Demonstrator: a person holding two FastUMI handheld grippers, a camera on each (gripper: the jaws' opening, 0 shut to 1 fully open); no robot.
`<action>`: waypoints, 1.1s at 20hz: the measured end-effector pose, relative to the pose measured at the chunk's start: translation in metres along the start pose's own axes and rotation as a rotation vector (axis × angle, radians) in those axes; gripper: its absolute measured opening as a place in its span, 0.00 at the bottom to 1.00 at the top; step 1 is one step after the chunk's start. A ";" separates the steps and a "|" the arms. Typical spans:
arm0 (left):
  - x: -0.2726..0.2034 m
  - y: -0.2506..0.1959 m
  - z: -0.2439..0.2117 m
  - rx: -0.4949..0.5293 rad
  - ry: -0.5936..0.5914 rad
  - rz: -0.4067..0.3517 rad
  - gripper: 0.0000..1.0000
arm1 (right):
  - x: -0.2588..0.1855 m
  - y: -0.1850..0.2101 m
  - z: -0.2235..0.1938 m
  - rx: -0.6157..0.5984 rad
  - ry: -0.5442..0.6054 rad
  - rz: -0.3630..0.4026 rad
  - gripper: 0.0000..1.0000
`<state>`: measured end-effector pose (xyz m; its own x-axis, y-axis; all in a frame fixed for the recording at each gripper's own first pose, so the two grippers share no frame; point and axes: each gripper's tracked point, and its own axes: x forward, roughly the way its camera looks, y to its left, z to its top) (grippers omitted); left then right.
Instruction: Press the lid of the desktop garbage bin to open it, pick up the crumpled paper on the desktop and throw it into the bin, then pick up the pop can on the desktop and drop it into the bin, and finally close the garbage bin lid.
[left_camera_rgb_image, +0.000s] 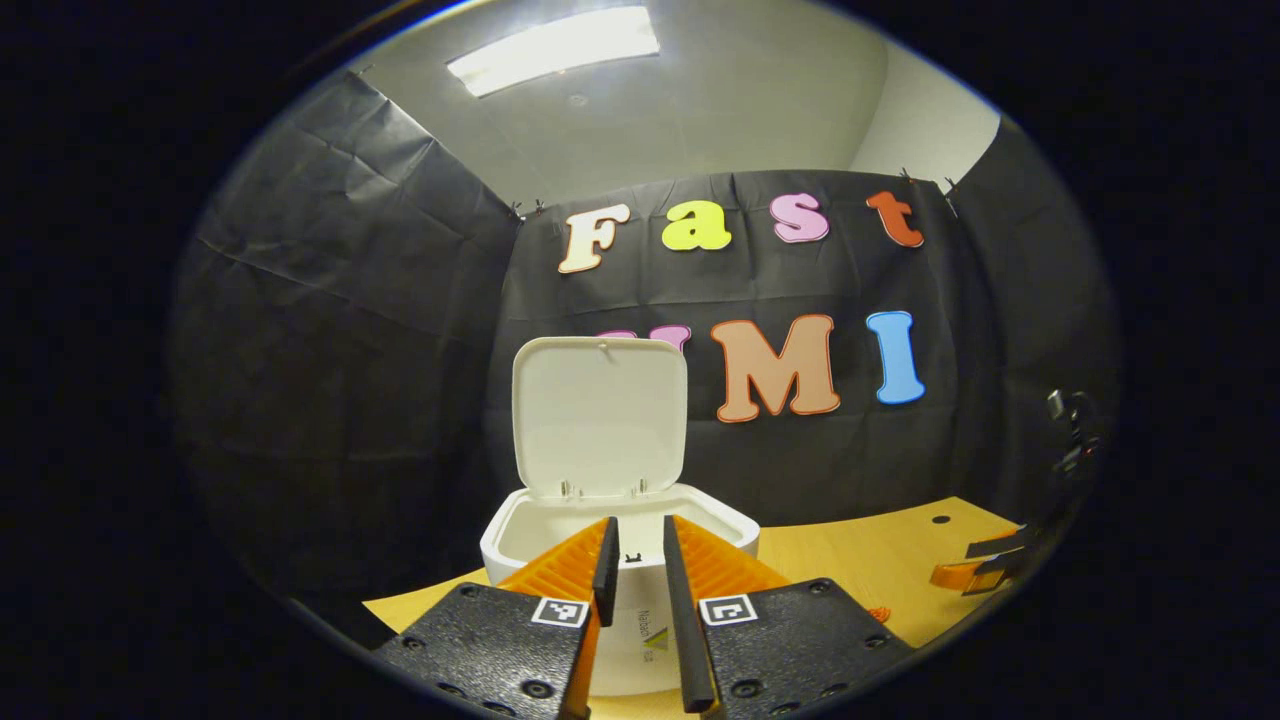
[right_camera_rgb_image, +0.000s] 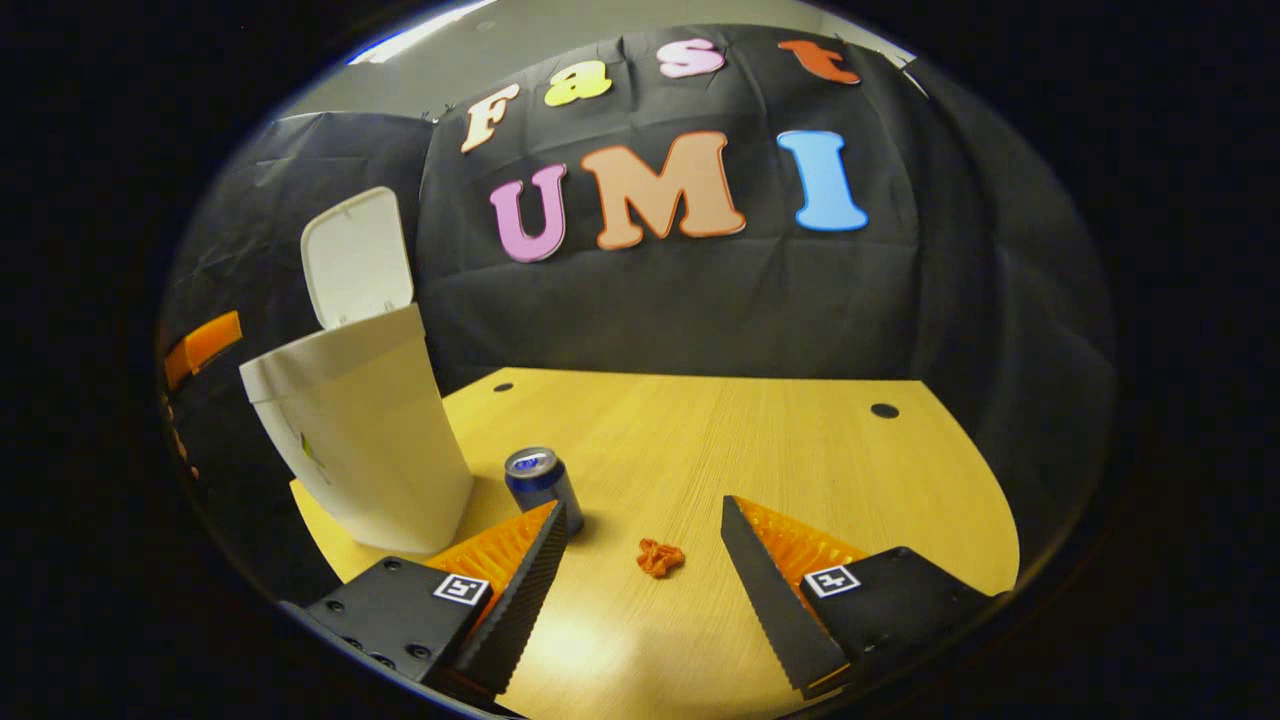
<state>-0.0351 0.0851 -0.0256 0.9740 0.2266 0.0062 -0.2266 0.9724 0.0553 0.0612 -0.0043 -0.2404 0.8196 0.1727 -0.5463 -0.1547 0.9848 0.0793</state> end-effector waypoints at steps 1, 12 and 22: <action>-0.002 0.000 0.003 0.010 -0.008 -0.003 0.34 | 0.011 -0.001 -0.008 -0.007 0.032 0.011 0.98; -0.019 0.024 0.019 0.121 -0.032 0.102 0.99 | 0.084 -0.014 -0.071 -0.087 0.354 0.044 0.95; -0.018 0.029 0.018 0.111 -0.015 0.103 0.94 | 0.102 -0.004 -0.084 -0.103 0.421 0.032 0.40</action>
<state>-0.0596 0.1084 -0.0061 0.9459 0.3229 0.0326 -0.3237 0.9318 0.1641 0.0992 0.0076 -0.3665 0.5201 0.1594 -0.8391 -0.2484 0.9682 0.0299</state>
